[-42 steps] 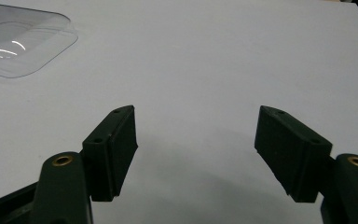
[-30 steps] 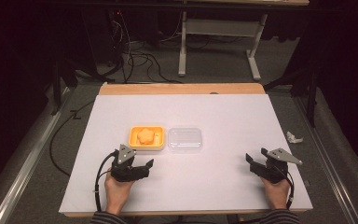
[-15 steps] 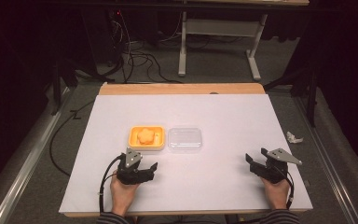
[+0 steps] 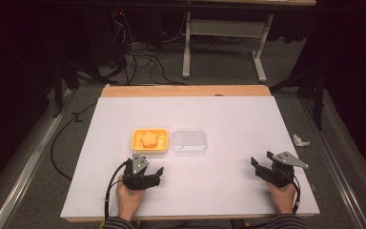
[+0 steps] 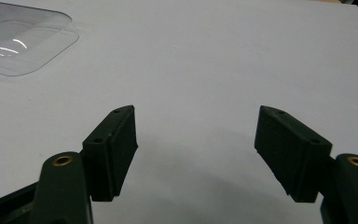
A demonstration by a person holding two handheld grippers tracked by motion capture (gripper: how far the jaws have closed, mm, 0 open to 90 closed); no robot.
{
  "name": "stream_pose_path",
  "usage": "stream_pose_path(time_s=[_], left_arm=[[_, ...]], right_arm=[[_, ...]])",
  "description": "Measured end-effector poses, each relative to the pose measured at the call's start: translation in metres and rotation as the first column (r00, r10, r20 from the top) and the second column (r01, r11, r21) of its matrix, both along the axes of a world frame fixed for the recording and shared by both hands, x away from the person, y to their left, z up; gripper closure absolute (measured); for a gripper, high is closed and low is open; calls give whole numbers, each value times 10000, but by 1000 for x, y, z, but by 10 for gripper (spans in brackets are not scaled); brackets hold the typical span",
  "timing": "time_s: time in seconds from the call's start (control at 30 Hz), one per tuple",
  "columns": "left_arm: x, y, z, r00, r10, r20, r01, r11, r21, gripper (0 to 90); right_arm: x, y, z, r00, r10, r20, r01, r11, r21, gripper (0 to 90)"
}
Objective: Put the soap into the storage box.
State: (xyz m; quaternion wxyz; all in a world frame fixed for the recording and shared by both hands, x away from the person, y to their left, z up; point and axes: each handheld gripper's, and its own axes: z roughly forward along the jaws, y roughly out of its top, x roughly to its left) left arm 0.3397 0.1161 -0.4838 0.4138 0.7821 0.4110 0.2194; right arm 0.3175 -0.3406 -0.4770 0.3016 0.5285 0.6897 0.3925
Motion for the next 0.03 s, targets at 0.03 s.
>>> stream_pose_path(time_s=[0.03], left_arm=[[0, 0, 0, 10000, 21, 18, -21, 10000, -18, 214]], right_arm=[[0, 0, 0, 10000, 1, -11, -1, 10000, 7, 300]])
